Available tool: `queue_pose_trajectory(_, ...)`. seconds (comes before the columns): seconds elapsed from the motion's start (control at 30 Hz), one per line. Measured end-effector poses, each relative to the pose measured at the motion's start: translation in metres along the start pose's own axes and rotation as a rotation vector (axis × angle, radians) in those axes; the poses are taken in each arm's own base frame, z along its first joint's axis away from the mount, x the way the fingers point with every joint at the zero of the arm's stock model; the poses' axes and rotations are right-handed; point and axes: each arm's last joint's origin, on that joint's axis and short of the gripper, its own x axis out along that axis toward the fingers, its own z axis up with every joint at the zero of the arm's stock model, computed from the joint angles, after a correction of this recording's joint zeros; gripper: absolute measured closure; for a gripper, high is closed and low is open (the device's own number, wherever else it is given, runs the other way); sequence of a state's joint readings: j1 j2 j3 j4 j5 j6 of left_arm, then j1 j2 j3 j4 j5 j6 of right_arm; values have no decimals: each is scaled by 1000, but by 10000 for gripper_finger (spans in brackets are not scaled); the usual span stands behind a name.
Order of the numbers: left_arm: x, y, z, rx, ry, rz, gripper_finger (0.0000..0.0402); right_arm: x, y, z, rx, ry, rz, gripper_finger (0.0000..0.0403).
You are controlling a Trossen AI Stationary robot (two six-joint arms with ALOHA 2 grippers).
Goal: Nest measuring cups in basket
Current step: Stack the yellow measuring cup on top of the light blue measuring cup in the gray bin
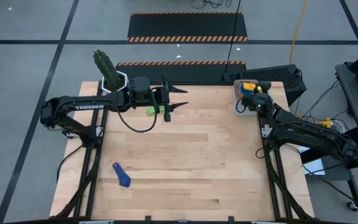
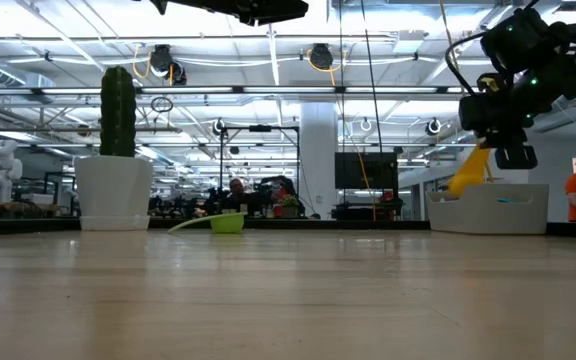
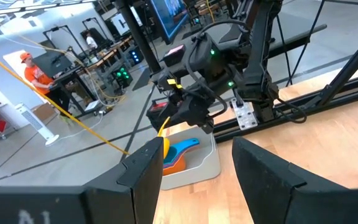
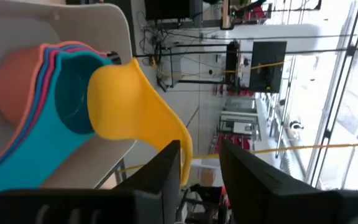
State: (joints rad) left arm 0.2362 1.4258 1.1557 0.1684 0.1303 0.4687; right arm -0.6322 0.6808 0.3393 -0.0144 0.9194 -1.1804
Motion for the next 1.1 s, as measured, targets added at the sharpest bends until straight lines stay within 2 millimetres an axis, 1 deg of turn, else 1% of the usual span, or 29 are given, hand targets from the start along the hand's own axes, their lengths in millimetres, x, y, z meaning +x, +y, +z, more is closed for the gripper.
queue_pose_trajectory(0.17, 0, 0, 0, 0, 0, 0, 206, -4, 2, 3, 10, 0, -8, 289)
queue_pose_trajectory(0.3, 0, 0, 0, 0, 1, -1, 206, -10, -1, 8, 76, -31, -22, 289)
queue_pose_trajectory(0.5, 0, 0, -1, -1, 6, -3, 206, -17, 0, 9, 84, 19, -64, 289)
queue_pose_trajectory(0.67, -1, 0, 0, -2, 8, -4, 206, -23, 1, 13, 137, -14, -75, 289)
queue_pose_trajectory(0.8, -4, 0, 2, -8, 7, -4, 206, -31, -2, 18, 195, -38, -123, 289)
queue_pose_trajectory(0.9, -9, 1, 4, -18, 19, -10, 206, -41, -8, 25, 279, -96, -157, 289)
queue_pose_trajectory(0.97, -10, 2, 6, -16, 3, -2, 206, -48, -13, 29, 369, -163, -169, 289)
queue_pose_trajectory(1.03, -10, 2, 6, -19, 6, -2, 206, -57, -19, 34, 507, -249, -174, 289)
queue_pose_trajectory(1.1, -9, 3, 4, -21, 15, -2, 206, -67, -26, 40, 707, -342, -167, 289)
